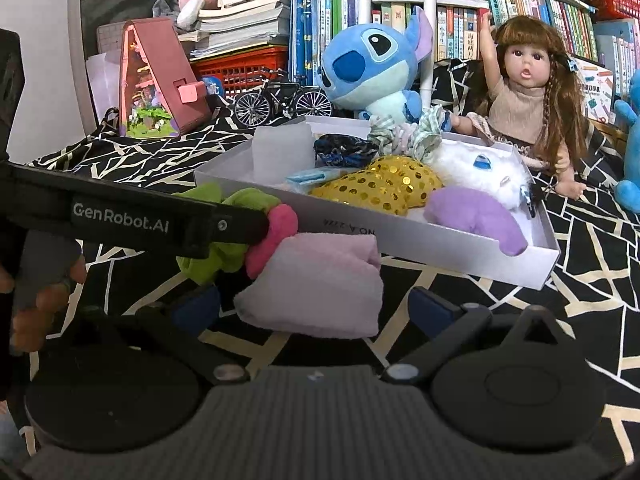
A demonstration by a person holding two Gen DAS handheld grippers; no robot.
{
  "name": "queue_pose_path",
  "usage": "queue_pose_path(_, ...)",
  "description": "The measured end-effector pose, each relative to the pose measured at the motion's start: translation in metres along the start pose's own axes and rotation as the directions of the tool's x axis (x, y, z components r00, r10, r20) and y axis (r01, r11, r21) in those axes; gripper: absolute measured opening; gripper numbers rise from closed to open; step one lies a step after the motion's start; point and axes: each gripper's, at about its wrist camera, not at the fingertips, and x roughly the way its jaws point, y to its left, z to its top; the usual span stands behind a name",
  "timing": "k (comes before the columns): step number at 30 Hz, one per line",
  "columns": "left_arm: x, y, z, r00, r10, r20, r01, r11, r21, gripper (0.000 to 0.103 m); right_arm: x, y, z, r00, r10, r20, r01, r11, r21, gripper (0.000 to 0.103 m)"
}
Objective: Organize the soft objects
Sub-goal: 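Grasp the pink sock with the right tool while the left tool grasps the green scrunchie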
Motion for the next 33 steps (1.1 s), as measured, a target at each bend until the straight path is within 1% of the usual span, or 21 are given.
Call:
queue_pose_path(3, 0.002, 0.000, -0.001, 1.000, -0.010, -0.005, 0.010, 1.000, -0.008, 0.090, 0.002, -0.001, 0.000, 1.000, 0.001, -0.010, -0.001, 1.000, 0.008, 0.103)
queue_pose_path(5, 0.003, 0.000, -0.001, 1.000, -0.020, -0.011, 0.020, 1.000, -0.017, 0.087, 0.002, -0.001, 0.000, 1.000, 0.001, -0.013, -0.001, 1.000, 0.015, 0.103)
queue_pose_path(7, 0.005, 0.001, -0.001, 0.999, -0.036, -0.016, 0.036, 0.999, -0.028, 0.080, 0.003, -0.002, 0.000, 1.000, 0.001, -0.016, -0.001, 1.000, 0.022, 0.103)
queue_pose_path(10, 0.005, 0.000, -0.001, 0.998, -0.054, -0.016, 0.054, 0.998, -0.033, 0.073, 0.003, -0.003, 0.000, 1.000, 0.000, -0.020, 0.001, 0.999, 0.032, 0.103)
queue_pose_path(14, 0.002, -0.004, -0.001, 0.998, -0.062, -0.002, 0.062, 0.998, -0.013, 0.062, 0.003, -0.003, 0.000, 1.000, -0.002, -0.021, 0.003, 1.000, 0.031, 0.103)
queue_pose_path(16, -0.001, -0.005, -0.001, 0.998, -0.066, 0.002, 0.066, 0.998, -0.007, 0.050, 0.003, -0.003, 0.000, 1.000, -0.004, -0.021, 0.004, 1.000, 0.030, 0.103)
queue_pose_path(19, -0.005, -0.008, 0.002, 0.998, -0.060, 0.008, 0.060, 0.998, 0.005, 0.041, 0.003, -0.003, 0.000, 1.000, -0.004, -0.019, 0.005, 1.000, 0.030, 0.103)
queue_pose_path(21, -0.008, -0.008, 0.003, 0.998, -0.058, 0.010, 0.058, 0.998, 0.014, 0.038, 0.002, -0.002, -0.001, 1.000, 0.001, -0.016, -0.001, 0.999, 0.034, 0.102)
queue_pose_path(25, -0.012, -0.003, 0.004, 0.998, -0.063, 0.009, 0.063, 0.998, 0.003, 0.034, 0.000, 0.001, 0.000, 1.000, 0.023, -0.015, -0.022, 0.999, 0.035, 0.096)
queue_pose_path(33, -0.021, 0.006, 0.002, 0.998, -0.064, 0.007, 0.064, 0.998, -0.020, 0.031, -0.004, 0.006, 0.002, 1.000, 0.025, 0.000, -0.025, 0.999, 0.021, 0.080)
